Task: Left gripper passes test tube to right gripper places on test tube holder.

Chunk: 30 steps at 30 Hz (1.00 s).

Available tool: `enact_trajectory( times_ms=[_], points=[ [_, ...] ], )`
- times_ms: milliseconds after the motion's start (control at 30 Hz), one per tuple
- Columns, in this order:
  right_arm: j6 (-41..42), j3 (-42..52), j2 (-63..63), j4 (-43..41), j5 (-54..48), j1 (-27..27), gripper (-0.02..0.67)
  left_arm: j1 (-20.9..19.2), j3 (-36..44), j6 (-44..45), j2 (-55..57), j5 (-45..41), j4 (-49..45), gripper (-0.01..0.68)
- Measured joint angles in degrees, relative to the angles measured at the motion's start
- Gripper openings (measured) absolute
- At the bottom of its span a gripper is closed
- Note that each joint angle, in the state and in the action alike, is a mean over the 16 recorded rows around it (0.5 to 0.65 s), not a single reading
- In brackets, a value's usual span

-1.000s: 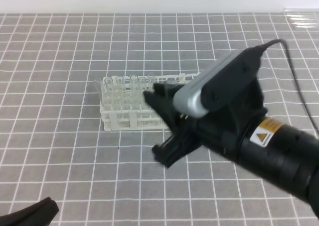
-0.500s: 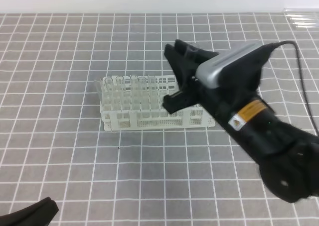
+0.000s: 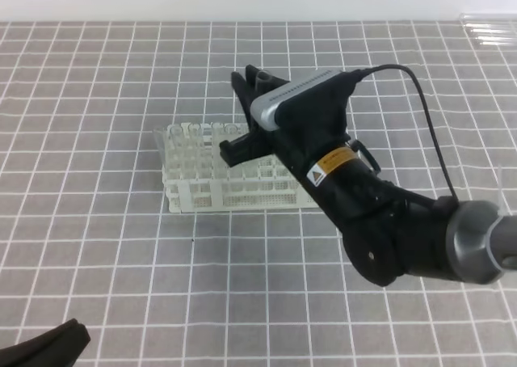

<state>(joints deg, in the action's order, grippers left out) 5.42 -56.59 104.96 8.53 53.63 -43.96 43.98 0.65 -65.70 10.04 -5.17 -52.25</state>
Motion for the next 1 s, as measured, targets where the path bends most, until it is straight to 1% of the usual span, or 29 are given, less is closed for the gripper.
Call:
enact_trajectory(
  times_ms=[267,467,1000],
  points=[
    [3.0,-1.3,0.5,2.9,-2.1,0.2,0.085,0.0,0.0,0.0,0.0,0.0,0.0,-0.001],
    [3.9,-1.5,1.2,4.0,-2.7,0.5,0.085,0.0,0.1,0.0,0.1,0.0,0.0,-0.001],
    [3.7,-1.7,4.2,5.9,0.3,0.8,0.085,0.0,0.0,0.0,0.0,0.0,0.0,-0.002]
  ],
)
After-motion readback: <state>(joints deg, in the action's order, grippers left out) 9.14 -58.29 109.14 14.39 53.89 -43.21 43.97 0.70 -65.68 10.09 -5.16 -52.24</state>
